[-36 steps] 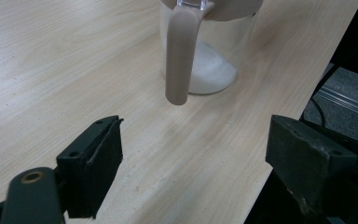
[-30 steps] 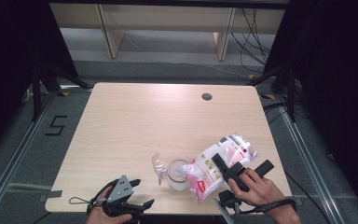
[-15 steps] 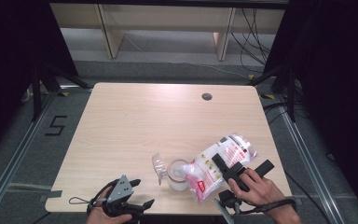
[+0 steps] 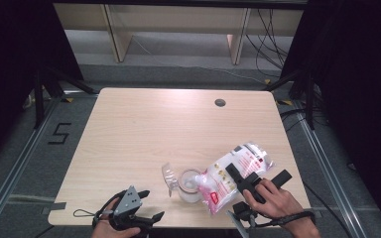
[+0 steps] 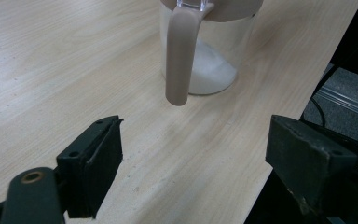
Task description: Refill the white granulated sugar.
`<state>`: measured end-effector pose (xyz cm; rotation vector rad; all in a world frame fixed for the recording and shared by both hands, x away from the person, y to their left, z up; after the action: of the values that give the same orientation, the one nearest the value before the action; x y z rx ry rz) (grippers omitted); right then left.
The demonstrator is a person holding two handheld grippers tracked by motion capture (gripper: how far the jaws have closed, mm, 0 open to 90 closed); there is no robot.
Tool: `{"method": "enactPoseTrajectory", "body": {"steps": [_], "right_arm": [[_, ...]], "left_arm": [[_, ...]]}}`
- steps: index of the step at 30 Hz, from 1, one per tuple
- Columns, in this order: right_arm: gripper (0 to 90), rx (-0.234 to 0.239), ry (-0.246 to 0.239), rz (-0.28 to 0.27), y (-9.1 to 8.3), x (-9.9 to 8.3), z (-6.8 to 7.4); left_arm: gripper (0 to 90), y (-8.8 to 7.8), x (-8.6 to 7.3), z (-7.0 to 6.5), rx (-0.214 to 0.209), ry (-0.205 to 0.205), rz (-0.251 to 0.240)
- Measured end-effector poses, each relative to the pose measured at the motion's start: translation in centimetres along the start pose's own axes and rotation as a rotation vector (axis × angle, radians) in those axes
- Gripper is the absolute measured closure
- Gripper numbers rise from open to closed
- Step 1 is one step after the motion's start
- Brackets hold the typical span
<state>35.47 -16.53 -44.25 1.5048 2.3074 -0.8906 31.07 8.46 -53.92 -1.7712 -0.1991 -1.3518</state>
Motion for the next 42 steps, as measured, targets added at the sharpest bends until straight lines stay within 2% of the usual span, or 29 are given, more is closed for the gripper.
{"method": "enactPoseTrajectory", "body": {"steps": [1, 2, 5, 6, 7, 12, 14, 20, 24, 25, 31, 32, 34, 42], "right_arm": [[67.8, 0.008, -0.001, -0.002, 0.0, -0.01, 0.07], [67.9, 0.007, -0.002, -0.003, 0.03, -0.03, 0.07], [68.2, 0.0, 0.003, -0.005, -0.01, 0.01, 0.0], [68.2, 0.001, 0.003, -0.005, -0.01, 0.01, 0.0], [68.3, 0.0, 0.007, -0.008, 0.01, 0.05, 0.01], [68.7, 0.001, 0.002, -0.006, -0.02, 0.03, 0.02], [68.8, 0.003, 0.002, -0.007, -0.02, 0.02, 0.03], [69.1, 0.005, 0.009, -0.008, -0.01, 0.03, 0.06], [69.3, 0.009, 0.017, -0.018, 0.06, 0.12, 0.06], [69.3, 0.007, 0.016, -0.018, 0.05, 0.14, 0.06], [69.5, 0.008, 0.018, -0.017, 0.04, 0.07, 0.1], [69.5, 0.007, 0.035, -0.026, 0.08, 0.16, 0.19], [69.5, 0.007, 0.016, -0.015, 0.03, 0.06, 0.09], [69.6, 0.005, 0.008, -0.013, 0.06, 0.1, 0.09]], "left_arm": [[18.2, -0.07, -0.14, 0.24, 0.007, 0.023, 0.015], [18.2, -0.03, -0.04, 0.05, 0.0, 0.006, 0.004], [18.2, -0.09, -0.17, 0.26, 0.008, 0.026, 0.018], [18.2, -0.1, -0.16, 0.25, 0.006, 0.025, 0.017], [18.2, 0.04, 0.03, -0.01, -0.002, -0.001, -0.006], [18.2, -0.13, -0.15, 0.21, -0.002, 0.019, 0.018], [18.1, 0.0, -0.03, 0.04, -0.001, 0.003, 0.0], [18.2, -0.18, -0.11, 0.3, 0.013, 0.019, 0.016], [18.2, -0.12, -0.03, 0.16, 0.005, 0.011, 0.005], [18.2, -0.2, -0.12, 0.3, 0.013, 0.02, 0.018], [18.2, -0.09, 0.03, 0.07, 0.003, 0.002, 0.0], [18.2, -0.13, 0.01, 0.11, 0.007, 0.004, 0.005], [18.2, -0.18, -0.08, 0.22, 0.008, 0.014, 0.013], [18.2, -0.09, -0.12, 0.17, 0.0, 0.015, 0.014]]}}
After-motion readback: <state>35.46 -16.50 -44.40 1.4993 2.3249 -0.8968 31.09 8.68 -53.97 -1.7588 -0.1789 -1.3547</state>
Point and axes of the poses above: each handheld gripper's, and its own axes: y roughly forward along the jaws, x roughly out of its top, z roughly to its left, the point moved 9 cm from there along y, roughly forward along the jaws, and after that the axes turned 7 degrees about x, right-handed, at the moved point
